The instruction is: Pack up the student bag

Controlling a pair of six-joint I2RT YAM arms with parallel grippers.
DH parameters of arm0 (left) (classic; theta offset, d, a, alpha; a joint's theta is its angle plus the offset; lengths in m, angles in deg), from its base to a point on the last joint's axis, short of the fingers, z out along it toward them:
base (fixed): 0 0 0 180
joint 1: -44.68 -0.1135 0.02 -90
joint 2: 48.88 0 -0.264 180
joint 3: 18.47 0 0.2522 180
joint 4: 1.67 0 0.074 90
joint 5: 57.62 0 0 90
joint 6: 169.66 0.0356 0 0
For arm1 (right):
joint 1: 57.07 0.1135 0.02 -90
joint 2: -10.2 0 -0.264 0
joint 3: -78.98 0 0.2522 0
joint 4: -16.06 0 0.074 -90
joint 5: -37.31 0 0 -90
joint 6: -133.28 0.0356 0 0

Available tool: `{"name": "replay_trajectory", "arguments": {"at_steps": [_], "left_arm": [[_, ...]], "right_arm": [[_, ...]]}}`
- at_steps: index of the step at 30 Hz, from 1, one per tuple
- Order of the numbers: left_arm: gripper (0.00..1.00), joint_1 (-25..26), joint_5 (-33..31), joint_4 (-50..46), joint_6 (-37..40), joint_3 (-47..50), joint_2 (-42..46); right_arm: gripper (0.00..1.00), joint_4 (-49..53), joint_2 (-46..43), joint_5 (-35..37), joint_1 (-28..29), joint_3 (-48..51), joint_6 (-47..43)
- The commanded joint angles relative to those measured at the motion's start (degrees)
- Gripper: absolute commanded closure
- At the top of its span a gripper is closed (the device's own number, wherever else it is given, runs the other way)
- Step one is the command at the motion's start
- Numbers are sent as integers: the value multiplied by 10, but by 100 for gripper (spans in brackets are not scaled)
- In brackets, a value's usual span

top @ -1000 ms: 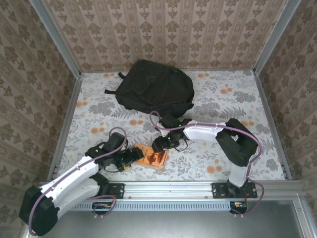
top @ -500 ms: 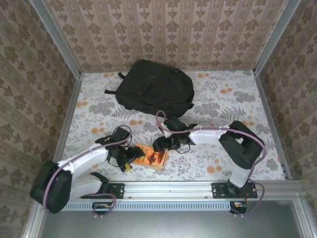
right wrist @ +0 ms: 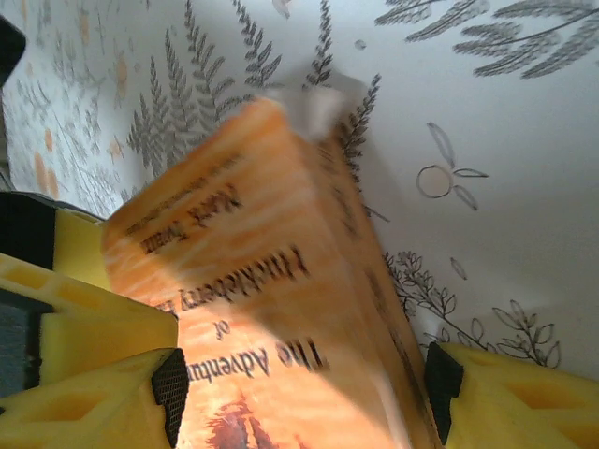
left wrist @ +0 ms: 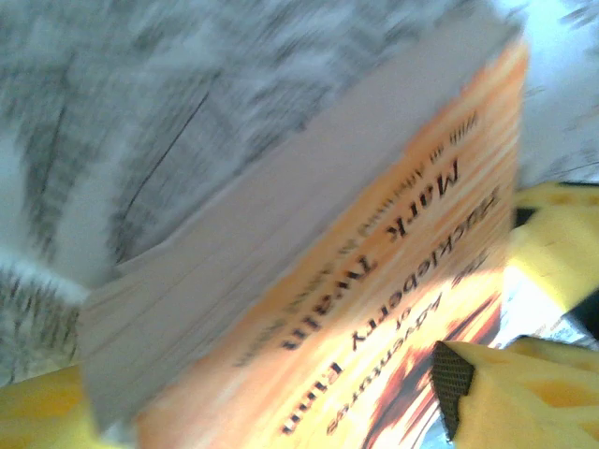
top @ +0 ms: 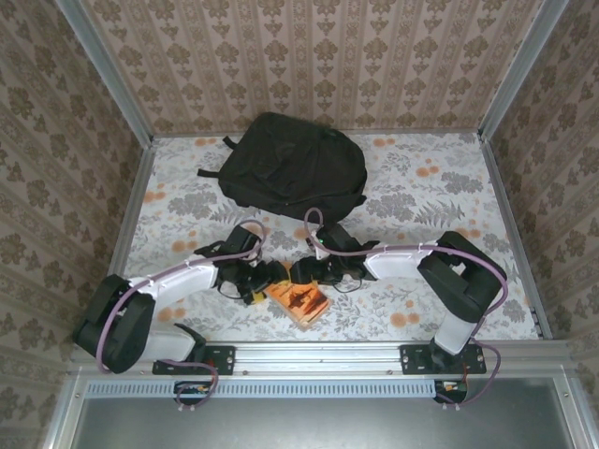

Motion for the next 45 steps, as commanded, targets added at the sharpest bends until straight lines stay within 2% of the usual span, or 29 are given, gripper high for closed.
{"name": "replay_trajectory", "arguments": {"at_steps": [1, 4, 11, 16, 22, 33, 38, 45], "left_arm": [[21, 0, -20, 133, 45, -24, 9], [21, 0, -30, 131, 51, -29, 2], [22, 3, -43, 129, 36, -3, 24], [22, 30, -37, 192, 3, 29, 14], [24, 33, -13, 264, -36, 46, -47], [30, 20, -10, 276, -61, 79, -48], [31, 13, -12, 275, -66, 88, -42], [32, -2, -6, 275, -68, 98, -39]], "right_arm": [[29, 52, 9, -84, 27, 28, 18], [29, 71, -3, -73, 28, 34, 9], [28, 168, -66, 53, 25, 38, 2], [26, 155, -52, 20, 34, 36, 12], [27, 55, 30, -28, 50, 23, 69], [28, -247, 11, -72, 18, 66, 256], [30, -310, -13, -59, 18, 83, 290], [31, -347, -39, -61, 24, 105, 275]]}}
